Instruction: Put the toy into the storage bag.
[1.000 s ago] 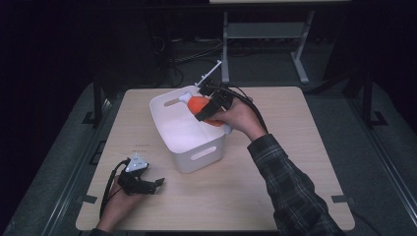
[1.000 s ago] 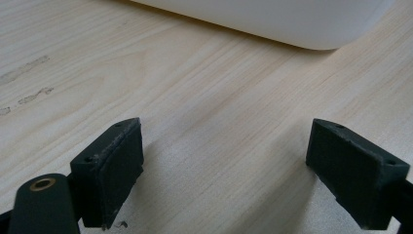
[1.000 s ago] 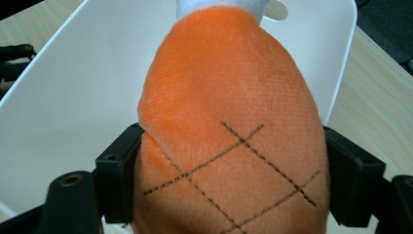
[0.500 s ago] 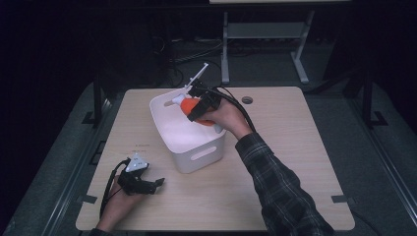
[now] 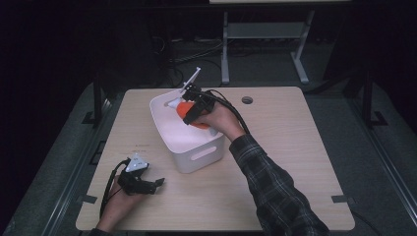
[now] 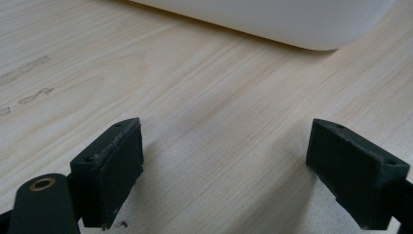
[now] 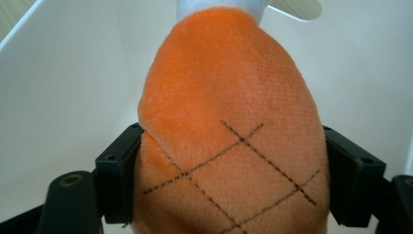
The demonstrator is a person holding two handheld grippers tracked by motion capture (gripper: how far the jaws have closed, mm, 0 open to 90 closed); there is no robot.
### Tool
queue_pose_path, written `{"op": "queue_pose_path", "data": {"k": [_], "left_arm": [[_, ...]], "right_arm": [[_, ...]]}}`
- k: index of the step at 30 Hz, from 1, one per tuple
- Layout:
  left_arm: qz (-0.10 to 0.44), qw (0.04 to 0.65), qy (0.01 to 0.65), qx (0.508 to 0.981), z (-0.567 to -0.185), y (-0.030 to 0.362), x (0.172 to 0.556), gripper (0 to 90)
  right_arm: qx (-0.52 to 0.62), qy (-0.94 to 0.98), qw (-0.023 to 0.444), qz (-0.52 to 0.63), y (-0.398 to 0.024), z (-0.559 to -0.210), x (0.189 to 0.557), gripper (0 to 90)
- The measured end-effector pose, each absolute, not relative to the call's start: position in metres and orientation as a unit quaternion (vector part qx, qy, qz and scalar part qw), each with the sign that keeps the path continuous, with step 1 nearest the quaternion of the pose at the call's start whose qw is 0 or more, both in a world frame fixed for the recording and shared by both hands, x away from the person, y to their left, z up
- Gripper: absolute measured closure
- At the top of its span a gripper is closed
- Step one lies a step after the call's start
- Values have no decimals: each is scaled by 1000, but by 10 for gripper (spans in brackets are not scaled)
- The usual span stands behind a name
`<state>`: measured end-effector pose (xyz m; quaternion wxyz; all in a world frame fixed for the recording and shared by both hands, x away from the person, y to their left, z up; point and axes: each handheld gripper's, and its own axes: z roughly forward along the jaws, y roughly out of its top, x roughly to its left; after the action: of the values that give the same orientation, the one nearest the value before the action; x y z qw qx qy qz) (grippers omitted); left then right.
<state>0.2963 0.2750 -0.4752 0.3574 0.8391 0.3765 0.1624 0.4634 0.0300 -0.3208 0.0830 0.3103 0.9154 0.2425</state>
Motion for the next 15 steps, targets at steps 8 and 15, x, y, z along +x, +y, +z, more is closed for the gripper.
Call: {"op": "queue_pose_path", "data": {"k": [8,15], "left_arm": [[162,357,377,839,-475,275,296,129],[162,357,376,839,-475,275,296,129]], "right_arm": [[309,917,82,237,30,-325,463,222],[310,919,79,233,29,-329,462,219]]}}
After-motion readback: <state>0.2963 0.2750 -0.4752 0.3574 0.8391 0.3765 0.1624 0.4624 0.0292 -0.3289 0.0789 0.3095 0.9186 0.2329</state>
